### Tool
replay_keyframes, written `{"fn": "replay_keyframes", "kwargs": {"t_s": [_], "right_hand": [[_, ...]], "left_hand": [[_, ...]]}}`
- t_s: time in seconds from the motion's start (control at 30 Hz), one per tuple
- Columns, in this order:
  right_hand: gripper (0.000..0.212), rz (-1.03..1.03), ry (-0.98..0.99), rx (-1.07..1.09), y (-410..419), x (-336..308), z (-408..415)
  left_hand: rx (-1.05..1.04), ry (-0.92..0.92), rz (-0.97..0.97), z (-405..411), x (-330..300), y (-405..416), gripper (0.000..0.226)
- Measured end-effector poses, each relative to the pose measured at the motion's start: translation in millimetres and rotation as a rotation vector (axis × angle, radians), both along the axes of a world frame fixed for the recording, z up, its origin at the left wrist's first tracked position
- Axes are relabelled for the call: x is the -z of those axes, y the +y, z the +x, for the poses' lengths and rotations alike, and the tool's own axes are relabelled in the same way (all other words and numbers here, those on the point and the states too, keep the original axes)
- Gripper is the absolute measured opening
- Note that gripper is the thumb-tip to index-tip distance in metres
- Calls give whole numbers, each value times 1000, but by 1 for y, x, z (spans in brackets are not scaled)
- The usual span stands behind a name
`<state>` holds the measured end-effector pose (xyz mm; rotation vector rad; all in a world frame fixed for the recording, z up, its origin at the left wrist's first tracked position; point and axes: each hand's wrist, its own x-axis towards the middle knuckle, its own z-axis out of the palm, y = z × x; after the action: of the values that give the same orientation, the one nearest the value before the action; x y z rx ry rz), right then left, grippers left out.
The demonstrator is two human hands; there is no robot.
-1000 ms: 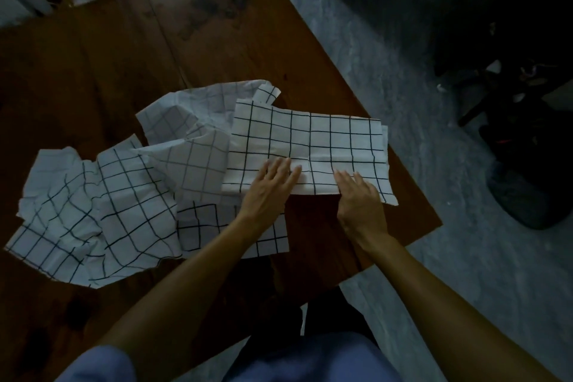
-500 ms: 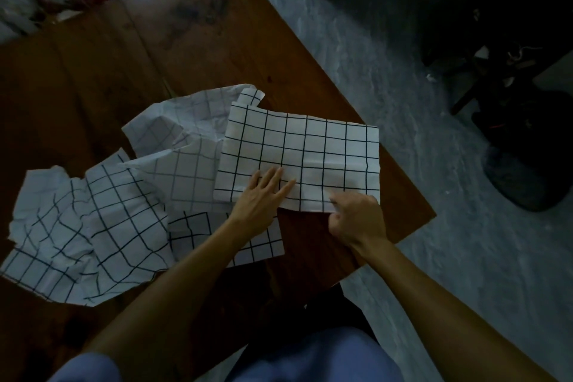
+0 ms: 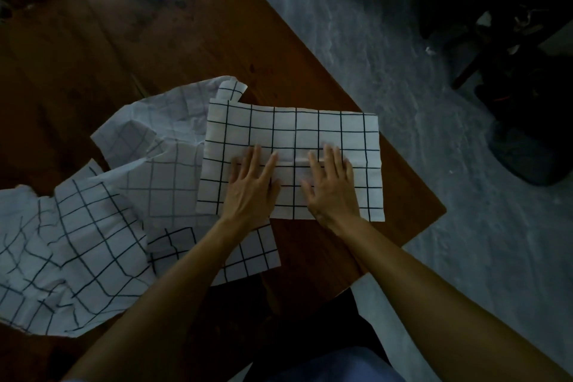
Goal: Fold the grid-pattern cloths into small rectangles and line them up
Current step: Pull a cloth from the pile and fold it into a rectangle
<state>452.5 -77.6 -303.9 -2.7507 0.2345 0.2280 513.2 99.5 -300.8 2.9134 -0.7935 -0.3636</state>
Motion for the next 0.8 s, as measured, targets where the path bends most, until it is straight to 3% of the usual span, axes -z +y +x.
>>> {"fn": "replay_keyframes", "kwargs": {"t_s": [0.2,0.63,0.8], "right_hand": [[63,-89,-5,24,-7,19,-19],[65,-107,-28,87,-4,17,-26],[62,-78,-161,-51,12,13,5]], "left_hand": [[-54,25,-57,-6,18,11,71],[-80,1,-51,-3,23,16,71],[-25,-59,-61,1,17,5,66]]}}
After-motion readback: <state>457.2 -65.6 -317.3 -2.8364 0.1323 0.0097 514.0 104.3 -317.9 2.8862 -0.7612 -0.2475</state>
